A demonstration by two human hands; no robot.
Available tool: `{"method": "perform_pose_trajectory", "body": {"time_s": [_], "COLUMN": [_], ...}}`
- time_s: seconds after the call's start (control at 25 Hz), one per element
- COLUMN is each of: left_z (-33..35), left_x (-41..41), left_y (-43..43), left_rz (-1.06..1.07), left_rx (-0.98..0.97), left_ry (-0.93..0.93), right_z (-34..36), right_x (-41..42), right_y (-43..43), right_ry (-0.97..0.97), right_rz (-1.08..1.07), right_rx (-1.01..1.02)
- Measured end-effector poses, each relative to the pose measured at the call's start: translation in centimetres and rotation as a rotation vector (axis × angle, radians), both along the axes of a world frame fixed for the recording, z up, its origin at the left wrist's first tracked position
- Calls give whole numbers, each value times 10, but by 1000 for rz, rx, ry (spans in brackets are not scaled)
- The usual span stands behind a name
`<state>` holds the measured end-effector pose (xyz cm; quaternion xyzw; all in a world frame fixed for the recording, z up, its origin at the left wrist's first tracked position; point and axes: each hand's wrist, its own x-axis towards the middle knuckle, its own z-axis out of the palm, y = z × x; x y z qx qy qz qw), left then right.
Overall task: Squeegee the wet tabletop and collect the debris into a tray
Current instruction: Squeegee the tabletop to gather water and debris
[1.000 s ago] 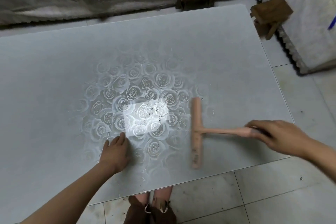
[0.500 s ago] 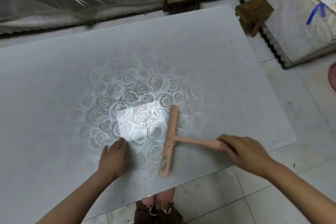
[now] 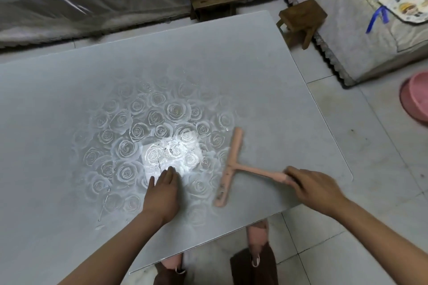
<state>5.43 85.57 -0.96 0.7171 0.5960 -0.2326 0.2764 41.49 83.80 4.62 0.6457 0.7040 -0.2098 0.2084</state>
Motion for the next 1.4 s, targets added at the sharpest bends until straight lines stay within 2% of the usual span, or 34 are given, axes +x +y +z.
{"method": "perform_pose_trajectory", "body": {"time_s": [0.08, 0.12, 0.24, 0.36, 0.44, 0.52, 0.68, 0.76, 0.84, 0.96, 1.04, 1.2, 1.32, 1.4], "left_z": [-1, -2, 3, 0, -2, -5, -5, -1, -1, 1, -1, -2, 0, 0], "left_x": [12, 22, 45, 54, 58, 61, 64, 56, 44, 26, 20, 14, 3, -2], "left_y": [-4, -5, -11, -15, -19, -24, -37, -43, -48, -63, -74, -90, -100, -108], "left_rz": [58, 111, 220, 311, 373, 440, 562, 604, 654, 726, 753, 825, 889, 951], "left_rx": [-4, -4, -22, -27, -50, -74, -100, -103, -90, -105, -110, -95, -111, -92], "left_ry": [42, 60, 117, 175, 200, 215, 228, 236, 248, 244, 248, 228, 210, 235], "right_z": [-6, -1, 36, 52, 30, 4, -9, -1, 19, 47, 38, -3, 12, 39], "right_x": [-26, -12, 94, 157, 123, 56, -64, -62, -17, 31, 6, -125, -139, -96], "right_y": [24, 37, 56, 74, 91, 107, 128, 148, 176, 204, 195, 147, 175, 213], "right_ry": [5, 9, -4, -145, -81, -13, 137, 144, 97, -87, -97, 76, 74, -41], "right_rz": [140, 202, 174, 204, 339, 442, 548, 644, 696, 758, 816, 888, 1057, 989], "right_rx": [43, 57, 102, 65, 39, 23, 4, 49, 130, 165, 97, -90, 93, 129]}}
